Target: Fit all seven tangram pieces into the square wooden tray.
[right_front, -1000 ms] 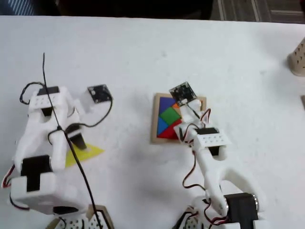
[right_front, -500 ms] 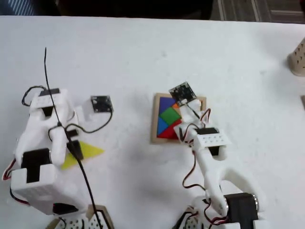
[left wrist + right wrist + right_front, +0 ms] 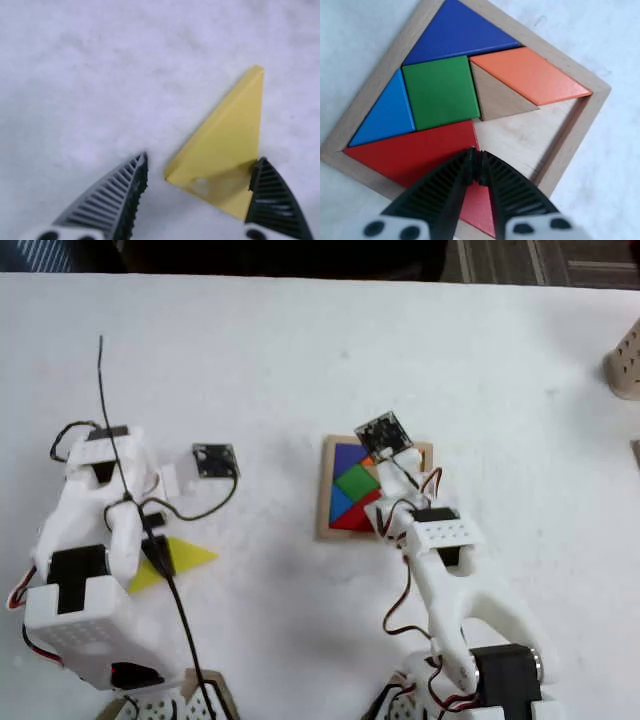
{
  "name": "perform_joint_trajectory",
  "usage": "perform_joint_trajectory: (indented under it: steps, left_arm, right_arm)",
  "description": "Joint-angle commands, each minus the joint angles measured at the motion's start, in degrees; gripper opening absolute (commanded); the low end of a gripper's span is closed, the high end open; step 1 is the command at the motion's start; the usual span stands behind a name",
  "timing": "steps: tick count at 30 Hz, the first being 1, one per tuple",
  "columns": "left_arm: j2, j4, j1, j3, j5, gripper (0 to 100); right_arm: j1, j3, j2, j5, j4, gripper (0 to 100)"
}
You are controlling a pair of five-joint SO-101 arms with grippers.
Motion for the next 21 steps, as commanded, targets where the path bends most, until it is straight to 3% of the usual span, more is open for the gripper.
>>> perform_joint_trajectory:
  steps: [1, 6, 13, 21]
  left_arm:
    - [0.0, -0.9, 2.3, -1.8, 5.3, 28]
    - [0.4, -1.9, 2.1, -1.9, 12.7, 19]
    - [0.5, -4.3, 1.8, -2.7, 33.8, 19]
    - [0.0, -4.1, 0.0, -4.4, 52.0, 19]
  right_arm:
    - [-2.0, 0.4, 0.2, 0.6, 0.2, 1.8]
    - [-2.0, 0.4, 0.2, 0.6, 0.2, 1.8]
    - [-1.9, 0.4, 0.2, 0.6, 0.2, 1.8]
    - [-2.0, 0.4, 0.2, 0.6, 0.2, 1.8]
